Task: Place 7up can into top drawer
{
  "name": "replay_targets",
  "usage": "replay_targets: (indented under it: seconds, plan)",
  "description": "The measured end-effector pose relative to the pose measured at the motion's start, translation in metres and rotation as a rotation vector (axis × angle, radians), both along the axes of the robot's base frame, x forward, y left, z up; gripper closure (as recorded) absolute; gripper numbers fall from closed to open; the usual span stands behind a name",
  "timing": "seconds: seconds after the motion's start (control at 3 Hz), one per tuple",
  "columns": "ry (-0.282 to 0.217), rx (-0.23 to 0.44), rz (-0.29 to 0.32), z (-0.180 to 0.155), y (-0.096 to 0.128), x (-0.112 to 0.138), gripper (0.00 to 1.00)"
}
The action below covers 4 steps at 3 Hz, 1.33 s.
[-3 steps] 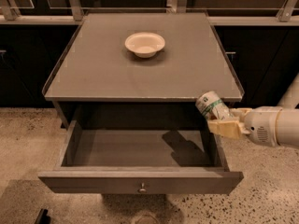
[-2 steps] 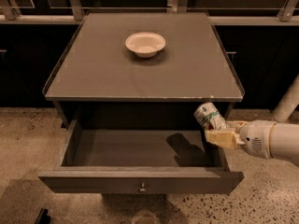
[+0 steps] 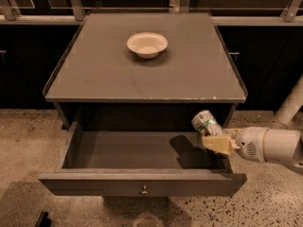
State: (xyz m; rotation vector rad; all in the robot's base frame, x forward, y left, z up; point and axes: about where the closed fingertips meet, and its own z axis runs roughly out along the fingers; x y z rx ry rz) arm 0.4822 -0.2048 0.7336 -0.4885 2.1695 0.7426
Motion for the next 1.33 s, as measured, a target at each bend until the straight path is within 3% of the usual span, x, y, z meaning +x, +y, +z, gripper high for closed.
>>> replay_targets:
  seconds: [0.33, 0.67, 1.33]
  plan:
    - [0.124, 0.045, 0.019, -0.061, 0.013, 0.01, 1.0]
    - [0.166, 0.053, 0.026, -0.079, 0.021, 0.015, 1.0]
    - [0.166, 0.053, 0.026, -0.077, 0.023, 0.016, 0.58]
